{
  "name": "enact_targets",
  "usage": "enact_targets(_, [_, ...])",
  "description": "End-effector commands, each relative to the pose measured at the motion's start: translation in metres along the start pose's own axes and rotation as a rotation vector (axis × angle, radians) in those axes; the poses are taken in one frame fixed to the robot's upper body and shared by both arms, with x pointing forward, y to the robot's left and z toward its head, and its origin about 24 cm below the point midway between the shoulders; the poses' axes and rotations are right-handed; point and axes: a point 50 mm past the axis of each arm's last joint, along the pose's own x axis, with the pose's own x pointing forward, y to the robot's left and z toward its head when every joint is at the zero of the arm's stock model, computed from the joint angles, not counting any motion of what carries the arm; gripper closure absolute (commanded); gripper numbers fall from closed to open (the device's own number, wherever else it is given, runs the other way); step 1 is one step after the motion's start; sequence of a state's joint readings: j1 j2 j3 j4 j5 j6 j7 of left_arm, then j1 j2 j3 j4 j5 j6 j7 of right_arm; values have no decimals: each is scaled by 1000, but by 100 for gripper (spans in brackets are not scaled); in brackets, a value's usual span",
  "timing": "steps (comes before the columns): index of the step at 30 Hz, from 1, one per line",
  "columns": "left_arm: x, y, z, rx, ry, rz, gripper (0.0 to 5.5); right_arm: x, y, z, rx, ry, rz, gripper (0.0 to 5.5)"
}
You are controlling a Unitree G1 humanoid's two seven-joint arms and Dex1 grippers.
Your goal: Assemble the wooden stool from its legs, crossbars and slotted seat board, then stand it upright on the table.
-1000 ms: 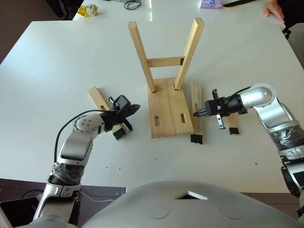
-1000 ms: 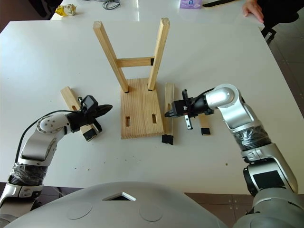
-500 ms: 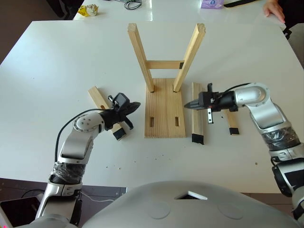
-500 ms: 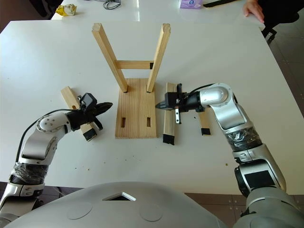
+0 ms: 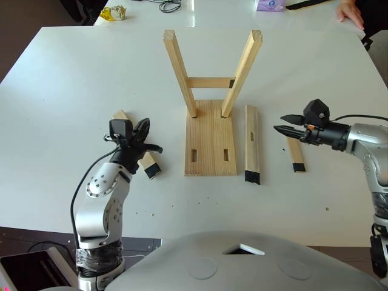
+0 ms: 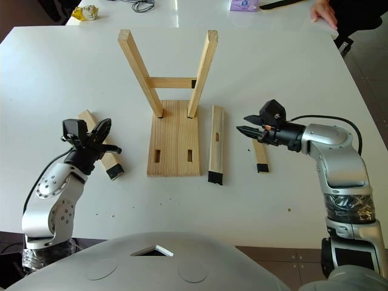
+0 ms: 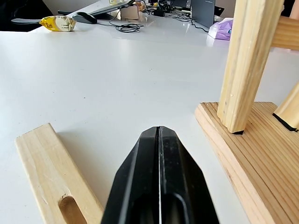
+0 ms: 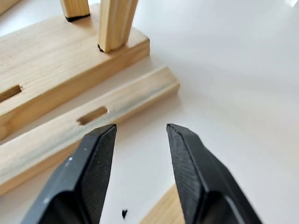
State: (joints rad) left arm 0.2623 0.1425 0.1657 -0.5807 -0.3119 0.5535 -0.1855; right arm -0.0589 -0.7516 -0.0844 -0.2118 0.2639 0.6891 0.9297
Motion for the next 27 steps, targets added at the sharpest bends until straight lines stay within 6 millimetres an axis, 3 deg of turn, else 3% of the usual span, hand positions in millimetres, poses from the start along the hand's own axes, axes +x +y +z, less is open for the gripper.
enact_targets(1, [-4, 0, 1, -50, -39, 112, 550, -20, 5, -17, 133, 87, -84, 307])
enact_targets(7, [-17, -7, 1, -111, -67, 180, 550, -36, 16, -19, 203, 145, -192, 307])
enact_targets(12, [-23, -7, -3, -112, -49, 206, 550, -26, 50, -12, 233, 158, -197, 307])
enact_targets(27, [-18, -4, -2, -86, -49, 207, 550, -13, 50, -22, 321, 240, -394, 307])
